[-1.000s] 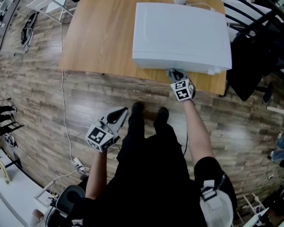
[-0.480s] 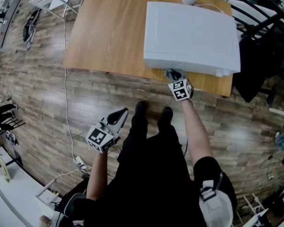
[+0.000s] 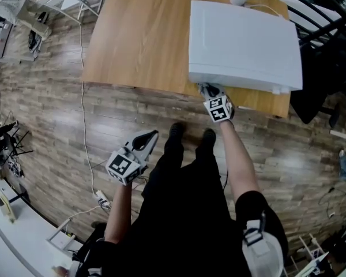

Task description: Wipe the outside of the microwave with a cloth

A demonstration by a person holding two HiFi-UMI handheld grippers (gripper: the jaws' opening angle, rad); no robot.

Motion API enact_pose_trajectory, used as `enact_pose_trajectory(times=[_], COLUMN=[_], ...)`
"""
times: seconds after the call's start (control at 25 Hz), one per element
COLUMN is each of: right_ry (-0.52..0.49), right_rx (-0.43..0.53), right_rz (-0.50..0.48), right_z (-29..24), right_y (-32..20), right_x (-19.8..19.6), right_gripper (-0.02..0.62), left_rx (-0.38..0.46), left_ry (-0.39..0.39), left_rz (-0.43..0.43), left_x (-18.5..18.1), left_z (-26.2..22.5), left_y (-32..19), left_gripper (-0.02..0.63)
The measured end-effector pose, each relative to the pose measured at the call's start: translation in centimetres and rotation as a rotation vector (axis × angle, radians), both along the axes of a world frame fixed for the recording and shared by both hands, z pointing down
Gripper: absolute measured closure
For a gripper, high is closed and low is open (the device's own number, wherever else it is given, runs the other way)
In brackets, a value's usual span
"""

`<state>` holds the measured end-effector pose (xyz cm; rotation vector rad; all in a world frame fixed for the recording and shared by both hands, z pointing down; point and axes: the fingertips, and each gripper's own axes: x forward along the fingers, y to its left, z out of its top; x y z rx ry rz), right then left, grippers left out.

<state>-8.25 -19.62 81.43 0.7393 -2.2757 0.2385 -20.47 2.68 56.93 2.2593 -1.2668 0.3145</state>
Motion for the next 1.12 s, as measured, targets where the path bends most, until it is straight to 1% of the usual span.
enact_pose_trajectory(times=[0.24,0.6,0.92,1.04,1.12], right_ry=[0.002,-0.009,-0.018,-0.043,-0.059], right_rx=[-0.007,0.019,0.065,0.072,0.073], right_rz=[0.011,0.034,0.063,0.077,0.087], right_z=[0.8,-0.5,-1.5,-3.1,-4.2], right_y=[0.5,1.3,1.9,2.3,3.0], right_x=[-2.2,-5.1,-5.6,-5.6,-5.3], right_gripper=[0.566,0.566,0.565,0.565,0.565], left_rx=[-0.006,0.012,0.053,0.063,0.091], left_ry=[-0.005,-0.013,-0.004,0.005,0.014], left_rz=[0.021,0.051,0.093,0.106,0.114], left_x=[-2.3,-5.7,-6.5,-6.2,-6.1], left_z=[0.2,-0.2,-0.5,-0.8,-0.8], left_y=[0.1,0.7,0.5,0.0,-0.4], left_gripper=[0.603,0.603,0.603,0.603,0.603])
